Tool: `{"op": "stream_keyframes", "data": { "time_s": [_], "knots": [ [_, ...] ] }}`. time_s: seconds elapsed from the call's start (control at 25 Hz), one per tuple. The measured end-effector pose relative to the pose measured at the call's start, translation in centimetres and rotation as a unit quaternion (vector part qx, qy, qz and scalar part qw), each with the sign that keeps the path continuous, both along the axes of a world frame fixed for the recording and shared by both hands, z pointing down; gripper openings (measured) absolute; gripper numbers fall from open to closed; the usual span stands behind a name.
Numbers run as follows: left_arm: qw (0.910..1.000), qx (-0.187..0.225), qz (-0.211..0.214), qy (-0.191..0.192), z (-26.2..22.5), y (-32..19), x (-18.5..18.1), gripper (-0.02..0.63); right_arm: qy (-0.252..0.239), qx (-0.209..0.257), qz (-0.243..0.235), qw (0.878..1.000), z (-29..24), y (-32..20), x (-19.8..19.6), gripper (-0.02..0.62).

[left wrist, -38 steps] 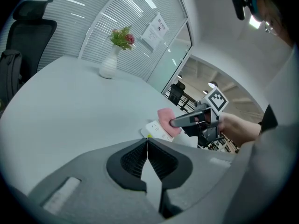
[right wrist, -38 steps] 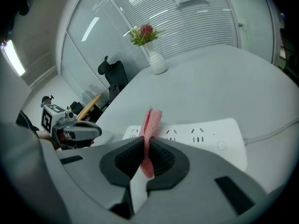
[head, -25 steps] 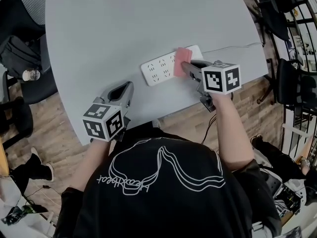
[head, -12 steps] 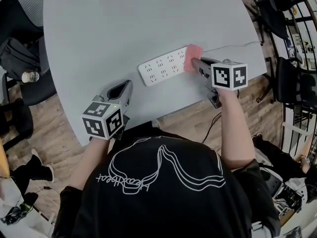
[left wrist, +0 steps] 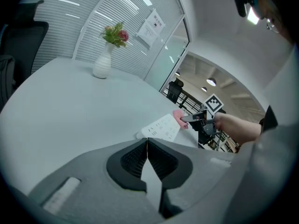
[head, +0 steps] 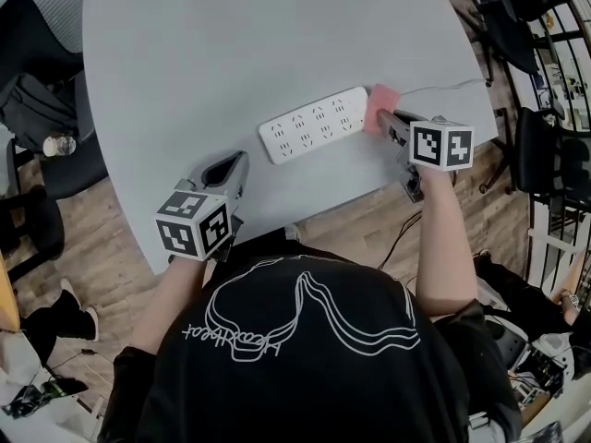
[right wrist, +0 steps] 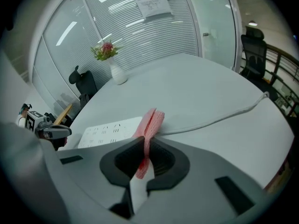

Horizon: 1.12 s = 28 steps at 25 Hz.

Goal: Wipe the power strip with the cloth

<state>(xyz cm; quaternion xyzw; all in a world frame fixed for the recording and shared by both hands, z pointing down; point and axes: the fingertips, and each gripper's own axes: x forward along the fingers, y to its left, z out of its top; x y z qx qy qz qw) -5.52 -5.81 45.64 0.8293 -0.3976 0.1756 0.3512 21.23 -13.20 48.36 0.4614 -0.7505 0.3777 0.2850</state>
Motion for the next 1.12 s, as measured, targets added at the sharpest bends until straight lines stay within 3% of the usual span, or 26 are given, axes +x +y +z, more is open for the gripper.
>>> {"op": "stream_keyframes", "data": {
  "time_s": [0.32,0.64,1.12],
  "knots": [
    [1.0000,-0.005,-0.002,0.002,0.3,0.3,0.0,0.015,0.010,0.013,0.011,1.000,-0.1,0.0,1.0,0.035],
    [0.9999,0.001,-0.011,0.000,0.2,0.4,0.0,0.015,-0.058,0.043,0.002,0.997,-3.2,0.6,-1.0,0.035],
    [0.9997,0.002,-0.025,-0.003,0.3,1.2,-1.6,0.015,-0.134,0.037,-0.139,0.980,-5.5,3.7,-12.7,0.035]
  ]
}}
